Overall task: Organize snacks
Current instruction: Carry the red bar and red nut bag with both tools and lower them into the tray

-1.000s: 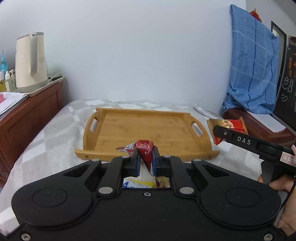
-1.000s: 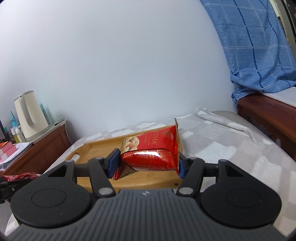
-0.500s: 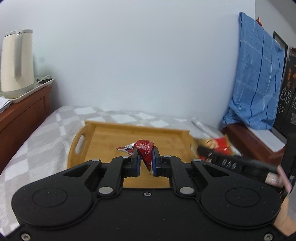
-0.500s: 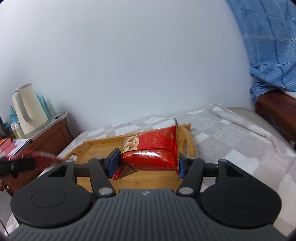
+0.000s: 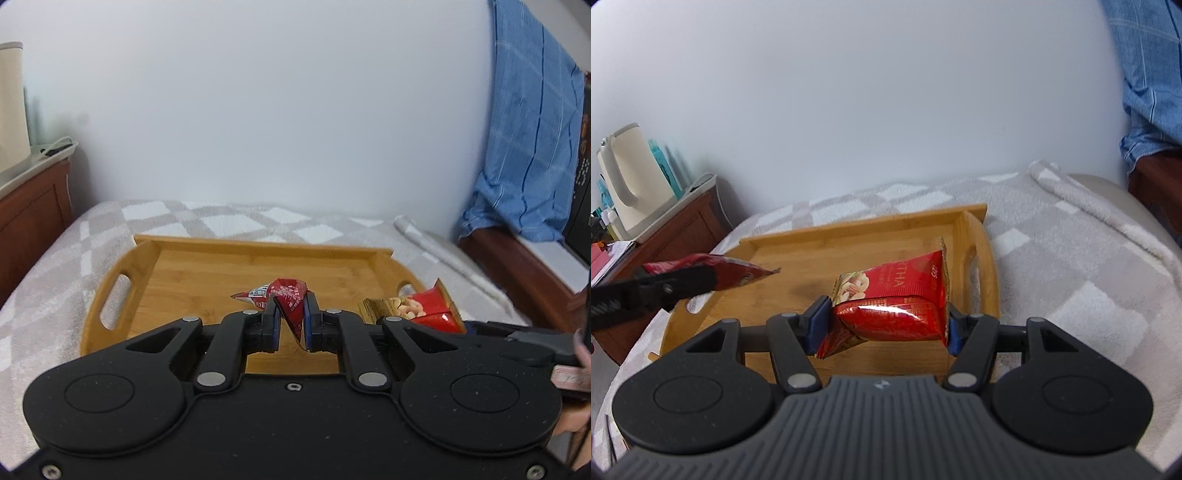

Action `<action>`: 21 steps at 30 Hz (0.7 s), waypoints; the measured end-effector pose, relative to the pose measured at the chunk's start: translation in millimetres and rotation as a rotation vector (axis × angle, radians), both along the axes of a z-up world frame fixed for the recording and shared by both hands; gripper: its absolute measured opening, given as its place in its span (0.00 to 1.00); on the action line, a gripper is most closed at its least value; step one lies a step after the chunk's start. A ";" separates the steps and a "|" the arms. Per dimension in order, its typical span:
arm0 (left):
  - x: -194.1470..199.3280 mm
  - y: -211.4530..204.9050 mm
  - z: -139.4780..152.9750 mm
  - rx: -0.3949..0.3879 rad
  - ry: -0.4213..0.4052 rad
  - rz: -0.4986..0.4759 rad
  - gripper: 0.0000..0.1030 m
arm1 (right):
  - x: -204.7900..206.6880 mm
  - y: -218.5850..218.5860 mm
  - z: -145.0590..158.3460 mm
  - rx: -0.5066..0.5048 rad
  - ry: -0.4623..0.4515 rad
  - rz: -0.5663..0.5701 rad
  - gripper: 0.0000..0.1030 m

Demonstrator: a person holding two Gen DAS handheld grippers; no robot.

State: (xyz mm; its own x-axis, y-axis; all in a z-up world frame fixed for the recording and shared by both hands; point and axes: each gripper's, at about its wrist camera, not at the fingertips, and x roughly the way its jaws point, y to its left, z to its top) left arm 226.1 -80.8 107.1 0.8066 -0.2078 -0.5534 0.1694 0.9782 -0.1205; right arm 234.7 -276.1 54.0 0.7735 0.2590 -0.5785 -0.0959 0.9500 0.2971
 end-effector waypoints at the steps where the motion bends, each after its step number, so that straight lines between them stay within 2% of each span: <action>1: 1.7 -1.6 -4.9 0.003 0.001 0.003 0.11 | 1.3 0.1 -1.2 0.002 0.006 0.002 0.61; 9: 12.6 -10.7 -32.2 0.024 0.037 -0.007 0.11 | 8.0 2.5 -7.9 -0.002 0.046 0.013 0.62; 15: 12.5 -13.8 -37.7 0.048 0.048 -0.015 0.12 | 9.9 4.4 -12.1 -0.001 0.065 0.021 0.62; 21: 13.0 -14.3 -50.4 0.049 0.124 -0.006 0.13 | 10.1 8.8 -14.0 -0.015 0.074 0.039 0.62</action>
